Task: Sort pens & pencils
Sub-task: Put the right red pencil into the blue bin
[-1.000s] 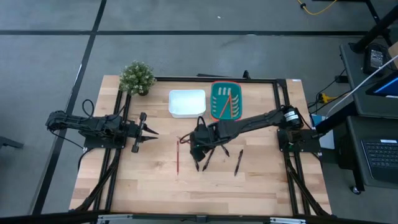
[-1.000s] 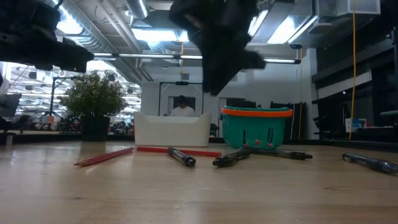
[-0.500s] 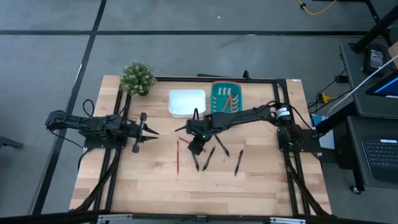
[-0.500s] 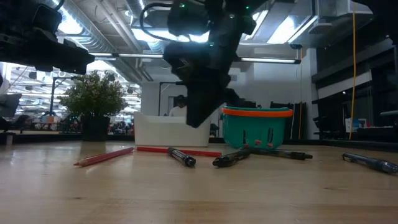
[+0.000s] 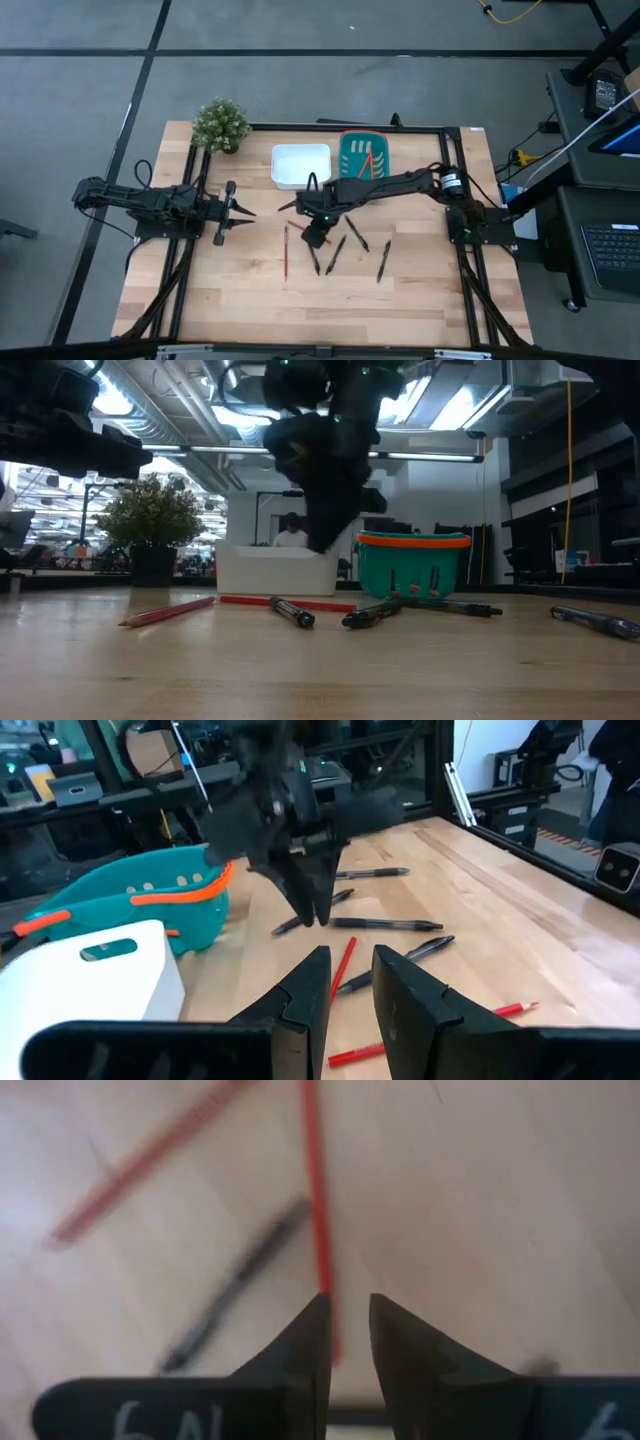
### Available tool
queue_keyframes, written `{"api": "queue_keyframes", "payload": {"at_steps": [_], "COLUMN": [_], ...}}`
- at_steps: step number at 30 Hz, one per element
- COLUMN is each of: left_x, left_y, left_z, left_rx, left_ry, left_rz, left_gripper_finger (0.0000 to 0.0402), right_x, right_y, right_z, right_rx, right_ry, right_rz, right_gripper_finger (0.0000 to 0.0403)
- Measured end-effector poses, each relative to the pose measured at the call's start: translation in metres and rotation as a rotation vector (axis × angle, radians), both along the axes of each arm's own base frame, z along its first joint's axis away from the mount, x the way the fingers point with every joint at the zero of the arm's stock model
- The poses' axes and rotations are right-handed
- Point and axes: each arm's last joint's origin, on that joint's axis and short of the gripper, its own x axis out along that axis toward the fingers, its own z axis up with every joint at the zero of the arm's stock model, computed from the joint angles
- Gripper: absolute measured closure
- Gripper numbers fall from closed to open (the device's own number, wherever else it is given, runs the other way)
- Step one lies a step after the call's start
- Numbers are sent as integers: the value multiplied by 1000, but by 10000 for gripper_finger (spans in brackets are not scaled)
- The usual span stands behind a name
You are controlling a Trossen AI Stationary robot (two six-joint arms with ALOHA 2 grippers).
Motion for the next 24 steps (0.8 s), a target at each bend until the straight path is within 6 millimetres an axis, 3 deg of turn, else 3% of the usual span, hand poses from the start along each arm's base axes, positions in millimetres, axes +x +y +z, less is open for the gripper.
{"api": "queue_keyframes", "payload": {"at_steps": [5, 19, 24], "left_x": [0, 0, 0], "left_y": [0, 1, 1], "left_z": [0, 0, 0], "left_rx": [6, 12, 14], "left_ry": [-2, -4, -5], "left_rz": [13, 22, 27], "left_gripper_finger": [330, 330, 330], "right_x": [1, 10, 11], "right_y": [0, 5, 10], "right_z": [-13, -24, -35], "right_rx": [-1, 25, 39], "right_ry": [49, 3, 75], "right_rz": [17, 51, 71], "right_gripper_finger": [331, 331, 331]}}
